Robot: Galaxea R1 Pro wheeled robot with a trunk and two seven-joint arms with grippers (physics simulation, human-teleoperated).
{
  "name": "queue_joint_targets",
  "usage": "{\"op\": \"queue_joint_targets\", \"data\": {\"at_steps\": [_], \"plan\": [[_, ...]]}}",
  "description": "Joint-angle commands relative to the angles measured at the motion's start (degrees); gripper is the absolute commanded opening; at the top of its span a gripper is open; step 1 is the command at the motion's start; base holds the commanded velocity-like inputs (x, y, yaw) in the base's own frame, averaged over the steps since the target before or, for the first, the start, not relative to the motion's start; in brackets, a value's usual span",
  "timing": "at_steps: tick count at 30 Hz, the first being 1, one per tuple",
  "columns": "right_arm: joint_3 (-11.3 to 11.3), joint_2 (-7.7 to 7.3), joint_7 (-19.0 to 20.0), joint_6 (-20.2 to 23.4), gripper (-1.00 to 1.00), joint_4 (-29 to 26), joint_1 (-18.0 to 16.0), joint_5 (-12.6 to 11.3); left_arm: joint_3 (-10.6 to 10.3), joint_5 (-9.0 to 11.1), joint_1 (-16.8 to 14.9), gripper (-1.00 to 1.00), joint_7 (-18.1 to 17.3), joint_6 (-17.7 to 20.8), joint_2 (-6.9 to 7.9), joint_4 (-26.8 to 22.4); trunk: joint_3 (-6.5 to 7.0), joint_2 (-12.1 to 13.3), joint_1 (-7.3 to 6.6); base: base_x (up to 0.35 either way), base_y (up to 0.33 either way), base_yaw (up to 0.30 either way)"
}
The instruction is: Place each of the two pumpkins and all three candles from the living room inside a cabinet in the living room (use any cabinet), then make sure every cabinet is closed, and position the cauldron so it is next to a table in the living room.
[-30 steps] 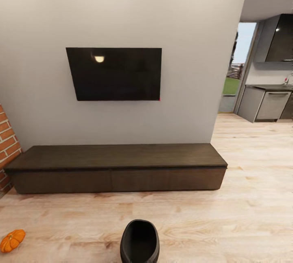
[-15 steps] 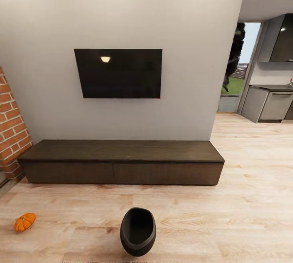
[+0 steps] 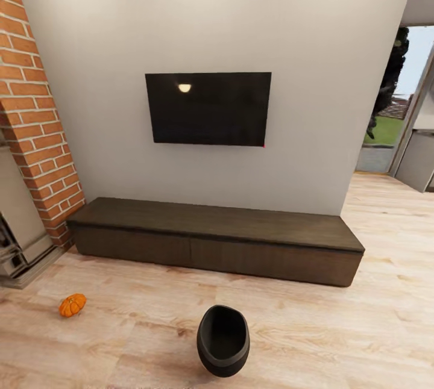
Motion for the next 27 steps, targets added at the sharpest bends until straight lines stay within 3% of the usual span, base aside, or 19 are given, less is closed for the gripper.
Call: {"op": "queue_joint_targets", "data": {"at_steps": [1, 8, 15, 27], "plan": [[0.04, 0.0, -0.12, -0.24, 1.0, 0.08, -0.04, 0.0, -0.05, -0.02, -0.04, 1.0, 0.06, -0.08, -0.01, 0.04, -0.06, -0.03, 0.0, -0.001, 0.0, 0.284], [0.04, 0.0, -0.12, -0.24, 1.0, 0.08, -0.04, 0.08, -0.05, -0.02, -0.04, 1.0, 0.06, -0.08, -0.01, 0.04, -0.06, -0.03, 0.0, 0.038, 0.0, 0.185], [0.04, -0.03, -0.12, -0.24, 1.0, 0.08, -0.04, 0.09, -0.08, -0.05, -0.04, 1.0, 0.04, -0.08, -0.01, 0.04, -0.06, -0.03, 0.0, 0.201, -0.005, 0.024], [-0.18, -0.04, -0.12, -1.28, 1.0, 0.08, -0.04, -0.22, -0.01, 0.41, -0.05, 1.0, 0.14, 0.16, -0.01, 0.11, -0.06, -0.03, 0.0, 0.004, 0.0, 0.0]]}}
